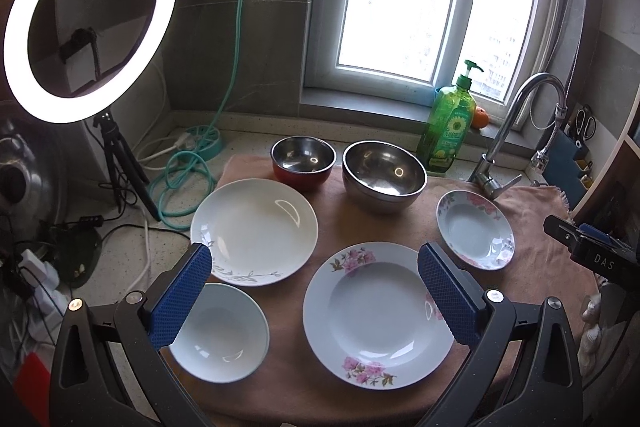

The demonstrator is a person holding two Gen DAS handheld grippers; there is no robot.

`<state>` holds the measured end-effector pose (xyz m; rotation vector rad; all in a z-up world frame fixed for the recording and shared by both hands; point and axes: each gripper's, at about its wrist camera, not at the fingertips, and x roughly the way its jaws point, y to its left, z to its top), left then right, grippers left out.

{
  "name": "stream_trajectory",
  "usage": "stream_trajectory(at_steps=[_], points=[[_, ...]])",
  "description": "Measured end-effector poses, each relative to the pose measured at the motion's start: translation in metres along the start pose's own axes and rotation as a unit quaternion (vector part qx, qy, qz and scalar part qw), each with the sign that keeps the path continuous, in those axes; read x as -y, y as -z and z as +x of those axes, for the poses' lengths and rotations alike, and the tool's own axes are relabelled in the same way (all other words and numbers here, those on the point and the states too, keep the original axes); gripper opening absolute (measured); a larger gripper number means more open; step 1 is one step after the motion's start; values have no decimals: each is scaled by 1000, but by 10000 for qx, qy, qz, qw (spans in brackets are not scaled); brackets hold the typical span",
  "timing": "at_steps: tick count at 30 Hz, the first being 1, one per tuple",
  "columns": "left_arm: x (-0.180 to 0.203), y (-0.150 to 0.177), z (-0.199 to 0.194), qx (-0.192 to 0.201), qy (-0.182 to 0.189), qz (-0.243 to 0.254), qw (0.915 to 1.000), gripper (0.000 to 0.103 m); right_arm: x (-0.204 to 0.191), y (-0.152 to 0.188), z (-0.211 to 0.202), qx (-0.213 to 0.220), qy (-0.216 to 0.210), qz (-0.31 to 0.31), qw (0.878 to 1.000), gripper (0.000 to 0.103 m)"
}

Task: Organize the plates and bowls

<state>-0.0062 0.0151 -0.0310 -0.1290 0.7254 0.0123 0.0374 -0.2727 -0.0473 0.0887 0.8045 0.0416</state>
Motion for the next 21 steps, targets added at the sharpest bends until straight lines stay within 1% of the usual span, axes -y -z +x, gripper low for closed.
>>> stream_trajectory(at_steps=[2,7,9,11,13,15,17,18,20,21], points=[[0,4,1,-55,62,6,10000,99,2,2,4,-62,-99,34,9999,103],[-4,16,6,-292,115,-80,9995,98,4,9,15,-262,-342,60,9991,103],[-5,22,8,-401,181,-151,9989,94,4,13,20,-356,-464,31,9983,103],[-4,27,10,-487,216,-190,9984,91,3,18,24,-444,-488,-20,9978,103],[-3,33,12,-576,258,-194,9978,89,3,23,30,-545,-564,-43,9969,101],[-3,39,15,-665,326,-237,9970,82,3,27,35,-667,-649,-29,9957,99],[-3,43,19,-783,420,-290,9956,80,3,31,40,-786,-745,-14,9941,94],[-4,44,21,-843,485,-305,9948,74,2,33,43,-851,-789,-19,9932,91],[-3,45,27,-946,576,-259,9935,68,0,36,47,-958,-871,-18,9916,89],[-3,45,29,-965,610,-232,9932,64,0,39,50,-1004,-912,-9,9908,86]])
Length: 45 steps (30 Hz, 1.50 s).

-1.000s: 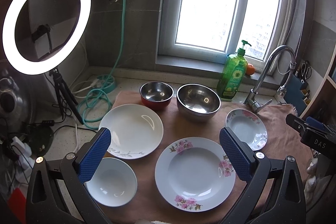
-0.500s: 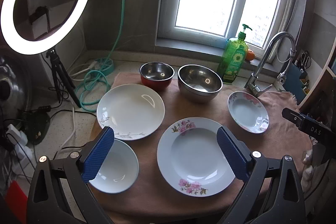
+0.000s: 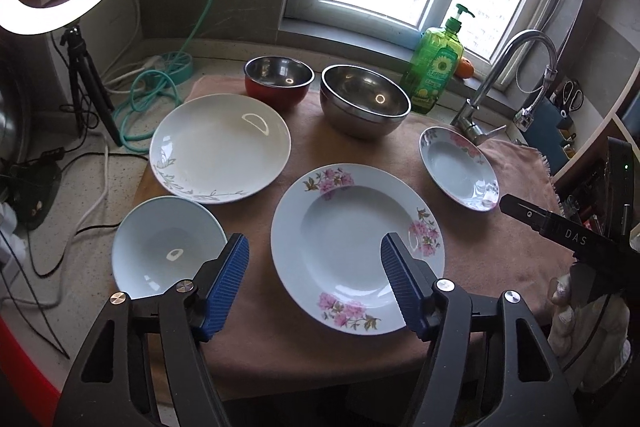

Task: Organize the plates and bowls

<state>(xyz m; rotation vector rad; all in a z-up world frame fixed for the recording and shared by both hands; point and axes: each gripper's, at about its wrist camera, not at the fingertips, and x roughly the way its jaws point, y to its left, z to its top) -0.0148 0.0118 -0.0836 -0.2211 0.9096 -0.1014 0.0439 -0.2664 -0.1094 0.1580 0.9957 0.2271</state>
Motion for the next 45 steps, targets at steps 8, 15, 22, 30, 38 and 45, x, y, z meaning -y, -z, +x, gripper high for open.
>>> stream_trajectory(at_steps=[8,15,22,30,38,45], points=[[-9,-10,32,-463,477,-152,9977,37,3,14,24,-500,-471,192,9975,64],[-14,-15,59,-798,435,-276,9955,33,7,20,45,-809,-793,437,9926,44],[-22,-22,78,-1018,262,-336,9939,33,15,19,62,-971,-840,582,9900,36],[-24,-27,99,-1290,78,-260,9913,27,20,17,80,-1155,-944,723,9862,29],[-29,-29,112,-1510,-8,-307,9881,27,22,16,92,-1253,-1017,823,9835,27],[-30,-32,122,-1643,-45,-304,9859,27,22,16,96,-1313,-1106,871,9813,23]])
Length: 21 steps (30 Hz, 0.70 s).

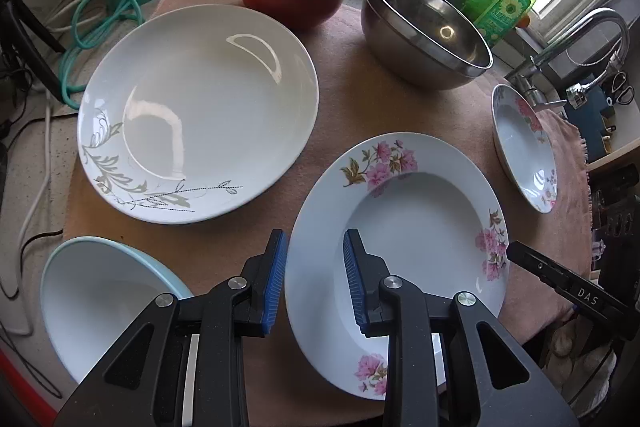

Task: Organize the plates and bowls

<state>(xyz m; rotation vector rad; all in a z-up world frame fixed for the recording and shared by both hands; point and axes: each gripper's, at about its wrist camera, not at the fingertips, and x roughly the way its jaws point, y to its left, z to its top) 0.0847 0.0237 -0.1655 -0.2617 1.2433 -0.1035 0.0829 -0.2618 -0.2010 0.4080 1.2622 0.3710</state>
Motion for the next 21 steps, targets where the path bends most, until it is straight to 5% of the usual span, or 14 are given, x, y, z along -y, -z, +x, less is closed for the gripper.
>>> stream_trajectory(at_steps=[21], points=[[2,-2,11,-208,-86,186,9996,26,2,6,14,-332,-376,158,9986,18]])
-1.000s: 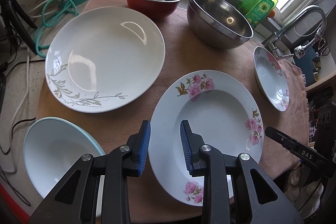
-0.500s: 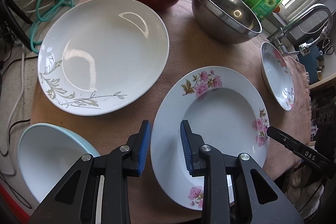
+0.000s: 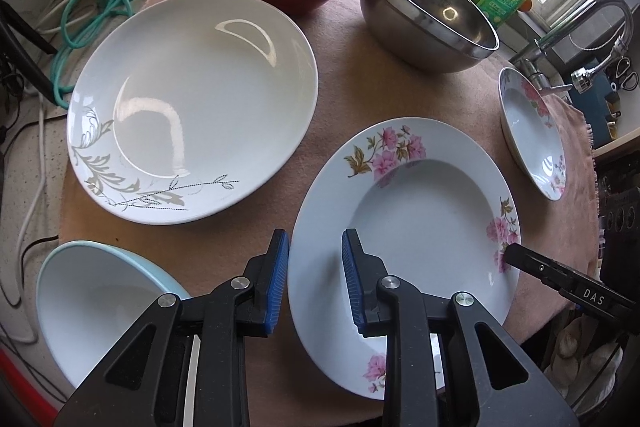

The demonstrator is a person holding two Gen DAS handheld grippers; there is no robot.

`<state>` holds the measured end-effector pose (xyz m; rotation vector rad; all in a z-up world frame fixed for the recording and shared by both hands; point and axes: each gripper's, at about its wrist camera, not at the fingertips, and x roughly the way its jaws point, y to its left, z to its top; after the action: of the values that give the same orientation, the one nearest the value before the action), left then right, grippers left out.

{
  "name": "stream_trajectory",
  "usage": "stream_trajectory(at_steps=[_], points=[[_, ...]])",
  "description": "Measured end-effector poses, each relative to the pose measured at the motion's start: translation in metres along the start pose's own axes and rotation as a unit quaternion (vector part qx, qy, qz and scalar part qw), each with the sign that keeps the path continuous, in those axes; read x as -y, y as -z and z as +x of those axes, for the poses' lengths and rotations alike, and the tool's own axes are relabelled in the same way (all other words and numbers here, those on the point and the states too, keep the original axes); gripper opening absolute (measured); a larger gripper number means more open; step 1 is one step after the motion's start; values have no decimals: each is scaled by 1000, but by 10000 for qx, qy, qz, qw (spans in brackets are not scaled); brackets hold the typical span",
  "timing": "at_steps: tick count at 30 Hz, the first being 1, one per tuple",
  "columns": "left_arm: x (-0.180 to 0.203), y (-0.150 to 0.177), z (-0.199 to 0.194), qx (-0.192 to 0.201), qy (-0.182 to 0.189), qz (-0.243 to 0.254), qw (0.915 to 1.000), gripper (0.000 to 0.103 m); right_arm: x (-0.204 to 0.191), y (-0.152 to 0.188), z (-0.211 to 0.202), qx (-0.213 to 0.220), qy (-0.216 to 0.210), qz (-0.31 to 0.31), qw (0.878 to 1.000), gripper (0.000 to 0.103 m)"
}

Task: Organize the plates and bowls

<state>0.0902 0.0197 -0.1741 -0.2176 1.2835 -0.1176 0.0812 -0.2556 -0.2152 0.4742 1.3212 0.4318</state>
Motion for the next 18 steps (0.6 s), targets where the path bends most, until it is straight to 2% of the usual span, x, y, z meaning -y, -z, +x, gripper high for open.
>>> stream_trajectory(at_steps=[11,18], points=[[13,-2,6,-66,-221,436,9988,25,2,0,0,-24,-10,52,10000,18],[18,-1,6,-89,-278,550,9981,25,2,0,0,-23,30,62,10000,18]])
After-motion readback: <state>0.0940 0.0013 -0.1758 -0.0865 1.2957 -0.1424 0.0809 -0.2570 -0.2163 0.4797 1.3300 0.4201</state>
